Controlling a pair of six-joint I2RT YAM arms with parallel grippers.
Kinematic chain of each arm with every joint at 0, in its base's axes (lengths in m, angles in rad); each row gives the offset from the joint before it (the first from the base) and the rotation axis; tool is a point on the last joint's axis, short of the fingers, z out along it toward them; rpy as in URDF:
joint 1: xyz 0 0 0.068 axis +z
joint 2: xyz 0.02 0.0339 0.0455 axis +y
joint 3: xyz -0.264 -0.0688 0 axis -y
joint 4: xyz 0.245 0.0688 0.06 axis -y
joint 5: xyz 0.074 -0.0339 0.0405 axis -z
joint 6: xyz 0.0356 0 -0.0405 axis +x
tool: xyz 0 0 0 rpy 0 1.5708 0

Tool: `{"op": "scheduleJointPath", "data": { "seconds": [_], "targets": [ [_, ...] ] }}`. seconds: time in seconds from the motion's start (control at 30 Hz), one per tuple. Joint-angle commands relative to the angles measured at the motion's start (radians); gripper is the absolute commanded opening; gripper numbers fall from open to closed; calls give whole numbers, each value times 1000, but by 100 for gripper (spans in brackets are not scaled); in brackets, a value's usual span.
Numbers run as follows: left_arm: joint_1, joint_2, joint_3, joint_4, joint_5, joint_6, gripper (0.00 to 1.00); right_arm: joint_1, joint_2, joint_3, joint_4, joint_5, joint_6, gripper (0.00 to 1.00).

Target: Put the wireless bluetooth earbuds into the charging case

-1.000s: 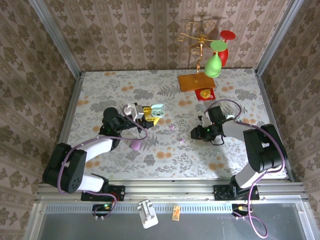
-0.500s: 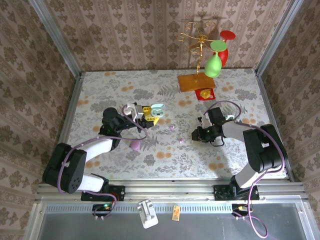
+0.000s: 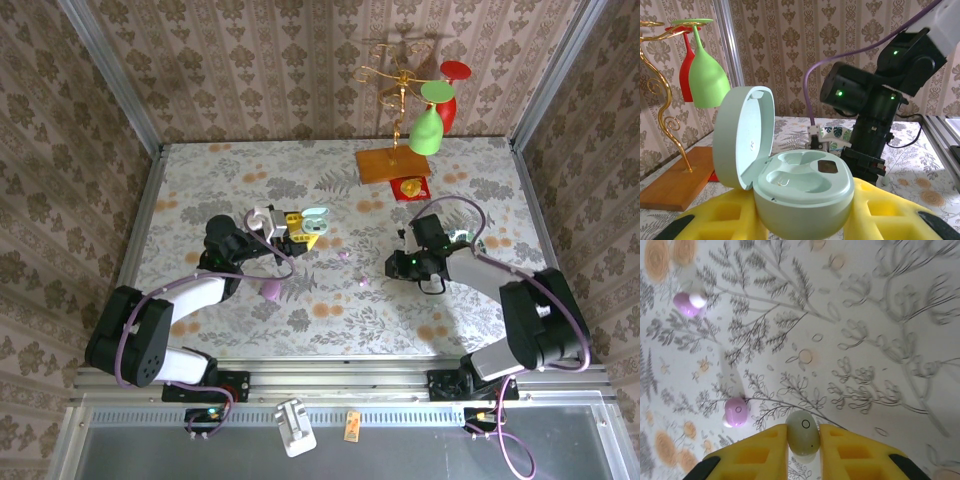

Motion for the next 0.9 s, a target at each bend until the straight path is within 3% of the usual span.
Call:
{"op": "scheduleJointPath", "data": {
  "seconds": [0.0,0.17,0.37,0.87],
  "targets": [
    [4,12,15,31,16,-9,28,52,-52,-1,-60,253,96,22],
    [5,16,18,29,16,-7,28,158,-113,42,-143,515,176,20],
    [6,21,21,27,16,-6,28,251,-110,103,-226,724,263,20],
    [6,10,21,16,17,3,28,365,55,264,-359,907,411,18]
  ]
}}
